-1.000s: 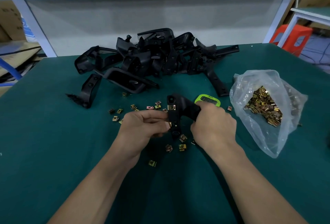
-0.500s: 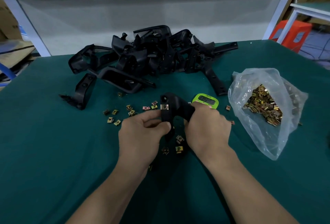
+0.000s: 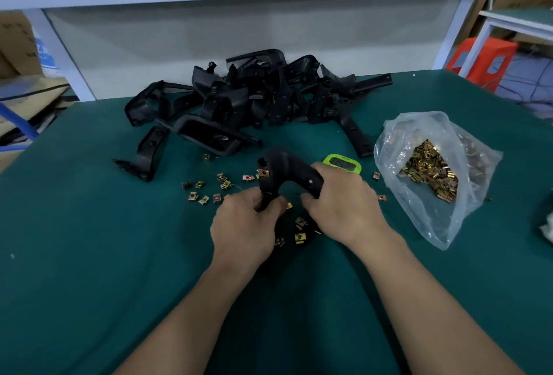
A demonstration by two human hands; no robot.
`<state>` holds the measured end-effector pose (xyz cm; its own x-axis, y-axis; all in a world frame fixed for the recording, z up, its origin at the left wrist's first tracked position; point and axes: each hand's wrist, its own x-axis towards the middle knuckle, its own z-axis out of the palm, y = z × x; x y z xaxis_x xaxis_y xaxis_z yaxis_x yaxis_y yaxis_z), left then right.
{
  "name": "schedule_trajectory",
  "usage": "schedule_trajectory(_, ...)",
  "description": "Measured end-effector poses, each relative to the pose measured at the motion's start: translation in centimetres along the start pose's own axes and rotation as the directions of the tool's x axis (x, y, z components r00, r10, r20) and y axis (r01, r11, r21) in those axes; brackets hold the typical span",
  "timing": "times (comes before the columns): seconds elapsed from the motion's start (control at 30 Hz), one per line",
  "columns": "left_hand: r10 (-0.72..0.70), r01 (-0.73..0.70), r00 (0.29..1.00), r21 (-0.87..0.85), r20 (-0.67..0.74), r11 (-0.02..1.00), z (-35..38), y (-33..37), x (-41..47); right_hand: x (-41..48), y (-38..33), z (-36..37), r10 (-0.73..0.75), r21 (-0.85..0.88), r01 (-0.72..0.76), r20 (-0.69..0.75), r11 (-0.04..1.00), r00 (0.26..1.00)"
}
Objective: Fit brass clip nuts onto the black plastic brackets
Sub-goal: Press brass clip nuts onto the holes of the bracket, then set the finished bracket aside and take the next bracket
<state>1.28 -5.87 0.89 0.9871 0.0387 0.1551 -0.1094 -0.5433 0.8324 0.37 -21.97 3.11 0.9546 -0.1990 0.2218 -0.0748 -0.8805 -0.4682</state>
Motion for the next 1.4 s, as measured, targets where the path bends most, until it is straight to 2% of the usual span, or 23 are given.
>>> schedule_trajectory(0.1, 0.035, -0.035, 0.999, -0.079, 0.0, 0.996, -0.2, -0.2, -0.1, -0.9, 1.2, -0.9, 0.036, 0.041, -0.037, 0.042, 0.998, 0.998)
schedule_trajectory(0.27, 0.191, -0.203, 0.978, -0.185, -0.083, 0.961, -0.8, 1.4, -1.2, -3.9, 2.2, -2.5, 0.034, 0.255, -0.044, 0.041, 0.966, 0.999)
schedule_trajectory(0.37, 0.243, -0.261, 0.964, -0.22, -0.106, 0.94, -0.7, 3.1, -1.8, -5.8, 2.5, -4.2, 0.024, 0.305, -0.057, 0.112, 0.951, 0.993)
schedule_trajectory(0.5, 0.295, -0.29, 0.955, -0.21, -0.006, 0.934, 0.5, 5.0, -3.1, -8.5, 3.9, -7.6, 0.068, 0.35, -0.14, 0.211, 0.926, 0.975)
schedule_trajectory(0.63, 0.353, -0.331, 0.934, -0.234, 0.059, 0.914, 1.8, 9.1, -5.2, -11.6, 5.4, -11.5, 0.153, 0.426, -0.21, 0.165, 0.88, 0.974)
schedule_trajectory(0.73, 0.401, -0.344, 0.908, -0.333, 0.12, 0.878, 3.2, 12.9, -7.6, -15.0, 7.0, -15.0, 0.189, 0.489, -0.222, 0.118, 0.843, 0.975)
schedule_trajectory(0.77, 0.4, -0.311, 0.901, -0.396, 0.167, 0.864, 3.9, 14.2, -8.6, -16.4, 7.7, -16.3, 0.204, 0.526, -0.228, 0.103, 0.82, 0.973)
schedule_trajectory(0.83, 0.347, -0.133, 0.883, -0.542, 0.315, 0.83, 5.6, 16.5, -10.7, -19.6, 9.5, -19.0, 0.259, 0.632, -0.248, 0.077, 0.735, 0.963)
schedule_trajectory(0.9, 0.294, 0.085, 0.817, -0.607, 0.496, 0.79, 8.0, 18.4, -13.3, -23.3, 11.7, -21.5, 0.364, 0.704, -0.283, 0.038, 0.651, 0.931)
schedule_trajectory(0.93, 0.288, 0.142, 0.77, -0.593, 0.569, 0.793, 9.3, 19.1, -14.8, -25.2, 12.8, -22.6, 0.432, 0.716, -0.305, 0.005, 0.628, 0.902)
schedule_trajectory(1.07, 0.25, 0.255, 0.611, -0.486, 0.751, 0.836, 15.1, 21.0, -21.8, -33.3, 17.5, -25.8, 0.657, 0.761, -0.385, -0.072, 0.523, 0.75)
schedule_trajectory(1.13, 0.195, 0.327, 0.52, -0.405, 0.831, 0.854, 18.0, 21.8, -25.9, -37.6, 19.9, -26.4, 0.752, 0.819, -0.408, -0.043, 0.403, 0.658)
schedule_trajectory(1.2, 0.111, 0.439, 0.397, -0.295, 0.911, 0.849, 20.6, 22.7, -29.3, -41.3, 22.2, -26.3, 0.826, 0.865, -0.406, -0.015, 0.293, 0.564)
schedule_trajectory(1.27, 0.05, 0.542, 0.205, -0.156, 0.977, 0.826, 22.4, 23.9, -32.1, -44.2, 24.4, -25.7, 0.905, 0.911, -0.336, -0.085, 0.241, 0.418)
schedule_trajectory(1.3, 0.047, 0.502, 0.116, -0.099, 0.992, 0.859, 23.2, 24.2, -33.2, -45.3, 25.4, -25.5, 0.941, 0.94, -0.26, -0.133, 0.219, 0.312)
schedule_trajectory(1.33, 0.06, 0.386, 0.047, -0.073, 0.997, 0.92, 24.0, 24.3, -34.1, -46.2, 26.3, -25.3, 0.966, 0.968, -0.157, -0.16, 0.193, 0.201)
schedule_trajectory(1.37, 0.07, 0.261, -0.017, -0.063, 0.997, 0.963, 24.6, 24.5, -34.9, -46.8, 27.1, -25.2, 0.979, 0.984, -0.039, -0.17, 0.175, 0.113)
schedule_trajectory(1.4, 0.079, 0.164, -0.065, -0.067, 0.995, 0.984, 25.2, 24.6, -35.5, -47.1, 27.7, -25.1, 0.983, 0.983, 0.07, -0.172, 0.167, 0.066)
